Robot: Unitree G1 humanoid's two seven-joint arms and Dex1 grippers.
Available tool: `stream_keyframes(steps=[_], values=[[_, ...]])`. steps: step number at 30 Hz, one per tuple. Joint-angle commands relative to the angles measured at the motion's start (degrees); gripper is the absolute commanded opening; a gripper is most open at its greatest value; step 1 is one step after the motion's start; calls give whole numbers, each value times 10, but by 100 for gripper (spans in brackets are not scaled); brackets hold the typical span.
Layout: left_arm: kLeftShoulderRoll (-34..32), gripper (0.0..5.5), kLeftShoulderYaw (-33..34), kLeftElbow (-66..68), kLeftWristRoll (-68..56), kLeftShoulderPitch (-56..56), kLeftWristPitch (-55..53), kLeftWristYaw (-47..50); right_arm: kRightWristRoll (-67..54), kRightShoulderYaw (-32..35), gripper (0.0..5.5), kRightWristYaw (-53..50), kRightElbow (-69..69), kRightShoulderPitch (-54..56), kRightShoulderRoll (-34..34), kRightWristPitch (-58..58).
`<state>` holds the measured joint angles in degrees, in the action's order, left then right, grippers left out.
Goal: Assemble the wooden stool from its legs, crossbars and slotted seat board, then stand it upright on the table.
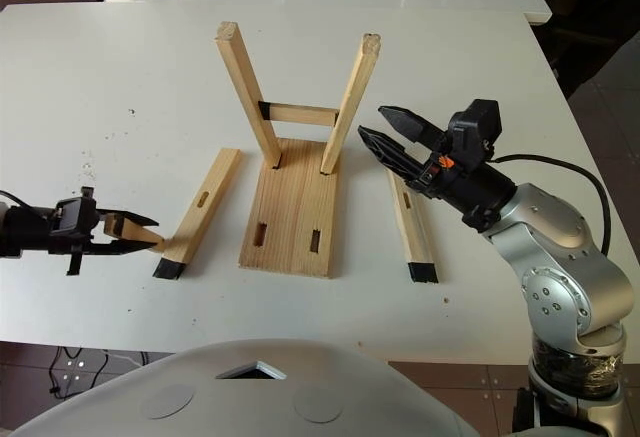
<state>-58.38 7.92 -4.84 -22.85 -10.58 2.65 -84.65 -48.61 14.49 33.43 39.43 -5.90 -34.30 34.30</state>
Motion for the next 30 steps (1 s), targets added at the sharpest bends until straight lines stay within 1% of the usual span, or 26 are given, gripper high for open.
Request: stream_keyframes(steps=[1,4,8,15,19,21,24,27,30], values=[[11,131,-6,-54,-23,-5,-45,25,10,-7,211,-1,-4,7,-5,-4],[8,131,-11,-54,-6,-9,-31,23,13,-9,211,0,-5,5,-5,-5],[10,131,1,-98,-59,-9,-95,29,18,-10,211,2,-7,4,-7,-4],[14,131,6,-125,-98,2,-147,42,32,-16,211,5,-14,3,-7,-7],[15,131,8,-89,-72,32,-122,49,36,-16,211,9,-16,3,-9,-8],[35,131,1,-63,-57,80,-109,73,40,-18,211,11,-21,6,-9,-9],[76,131,-27,-40,-26,129,-84,110,49,-26,211,13,-26,11,-8,-12],[96,131,-47,-30,-20,161,-78,113,58,-36,211,11,-26,16,-4,-14],[94,131,-63,8,3,183,-55,97,63,-42,211,8,-23,11,3,-18]])
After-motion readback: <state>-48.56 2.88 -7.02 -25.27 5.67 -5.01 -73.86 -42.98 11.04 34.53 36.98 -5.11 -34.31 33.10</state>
